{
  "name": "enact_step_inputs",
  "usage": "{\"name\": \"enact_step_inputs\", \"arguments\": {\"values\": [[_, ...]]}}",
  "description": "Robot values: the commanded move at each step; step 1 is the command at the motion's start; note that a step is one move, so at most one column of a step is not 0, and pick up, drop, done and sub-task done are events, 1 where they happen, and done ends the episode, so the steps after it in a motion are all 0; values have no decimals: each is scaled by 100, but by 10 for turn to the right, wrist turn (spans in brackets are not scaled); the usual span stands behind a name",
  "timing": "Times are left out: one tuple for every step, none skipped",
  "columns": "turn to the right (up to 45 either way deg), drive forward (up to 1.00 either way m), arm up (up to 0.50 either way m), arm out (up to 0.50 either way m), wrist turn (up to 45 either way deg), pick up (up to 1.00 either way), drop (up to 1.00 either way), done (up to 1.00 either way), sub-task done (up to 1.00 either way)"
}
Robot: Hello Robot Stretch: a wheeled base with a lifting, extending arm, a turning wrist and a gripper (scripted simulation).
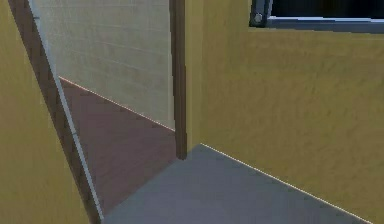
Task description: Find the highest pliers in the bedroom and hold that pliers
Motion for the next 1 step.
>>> {"name": "enact_step_inputs", "arguments": {"values": [[0, 100, 0, 0, 0, 0, 0, 0, 0]]}}
